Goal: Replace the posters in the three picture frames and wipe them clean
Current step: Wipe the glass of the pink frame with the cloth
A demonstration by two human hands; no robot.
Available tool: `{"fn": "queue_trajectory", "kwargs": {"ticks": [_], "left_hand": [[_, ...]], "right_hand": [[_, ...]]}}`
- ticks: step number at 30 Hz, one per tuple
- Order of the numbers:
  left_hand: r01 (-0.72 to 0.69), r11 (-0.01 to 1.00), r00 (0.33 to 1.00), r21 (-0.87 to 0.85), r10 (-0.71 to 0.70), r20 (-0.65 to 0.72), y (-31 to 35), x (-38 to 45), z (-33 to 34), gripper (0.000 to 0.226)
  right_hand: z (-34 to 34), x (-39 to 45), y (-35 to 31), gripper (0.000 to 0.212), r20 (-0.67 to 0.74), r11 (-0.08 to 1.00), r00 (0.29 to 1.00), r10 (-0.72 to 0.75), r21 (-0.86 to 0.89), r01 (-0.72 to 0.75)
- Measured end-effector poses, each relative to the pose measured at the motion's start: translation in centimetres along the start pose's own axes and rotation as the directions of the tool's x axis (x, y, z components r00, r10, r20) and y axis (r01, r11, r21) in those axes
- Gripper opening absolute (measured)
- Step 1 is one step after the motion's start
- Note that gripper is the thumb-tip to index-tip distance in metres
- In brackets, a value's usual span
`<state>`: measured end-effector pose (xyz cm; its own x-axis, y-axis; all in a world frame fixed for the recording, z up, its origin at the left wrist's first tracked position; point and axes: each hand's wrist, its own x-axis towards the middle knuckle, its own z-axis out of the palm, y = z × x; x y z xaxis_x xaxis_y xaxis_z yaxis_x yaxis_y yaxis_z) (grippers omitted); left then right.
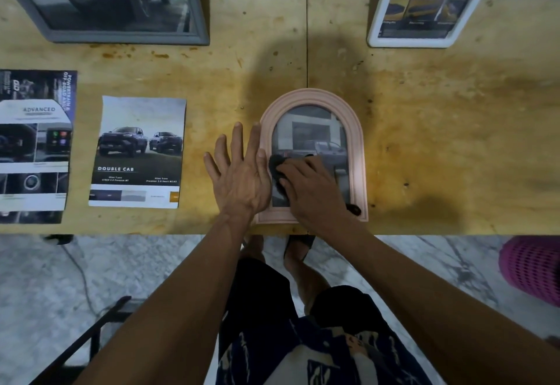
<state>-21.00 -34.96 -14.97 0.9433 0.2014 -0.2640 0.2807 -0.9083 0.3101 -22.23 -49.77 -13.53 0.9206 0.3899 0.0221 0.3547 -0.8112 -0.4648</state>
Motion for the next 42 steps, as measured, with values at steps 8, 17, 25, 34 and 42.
{"fn": "queue_trajectory", "kwargs": {"ticks": [8, 17, 25, 34, 42], "left_hand": [[0.033, 0.999, 0.999, -0.029, -0.033, 0.012, 0.3, -0.1, -0.1, 0.05], [0.068, 0.996, 0.998, -0.06, -0.067, 0.017, 1.1, -0.5, -0.3, 0.049], [0.064, 0.996, 0.998, -0.06, -0.064, -0.007, 1.1, -0.5, 0.0, 0.05], [0.069, 0.996, 0.997, -0.057, -0.07, -0.016, 1.3, -0.5, -0.1, 0.049], [0.065, 0.996, 0.998, -0.056, -0.066, -0.013, 1.3, -0.5, -0.1, 0.05]], "right_hand": [[-2.0, -2.6, 0.5, 0.023, 0.133, 0.992, 0.985, -0.113, -0.047, 0.12], [-5.5, -1.4, 3.9, 0.026, 0.189, 0.996, 0.978, -0.089, 0.001, 0.09], [-5.4, 7.8, 6.1, 0.035, 0.065, 0.996, 0.996, 0.055, -0.069, -0.051], [-3.4, 2.1, 5.0, 0.051, 0.155, 0.981, 0.985, -0.074, -0.167, 0.1], [-4.5, -2.4, 4.4, 0.032, 0.313, 0.991, 0.942, -0.121, -0.015, 0.132]]}}
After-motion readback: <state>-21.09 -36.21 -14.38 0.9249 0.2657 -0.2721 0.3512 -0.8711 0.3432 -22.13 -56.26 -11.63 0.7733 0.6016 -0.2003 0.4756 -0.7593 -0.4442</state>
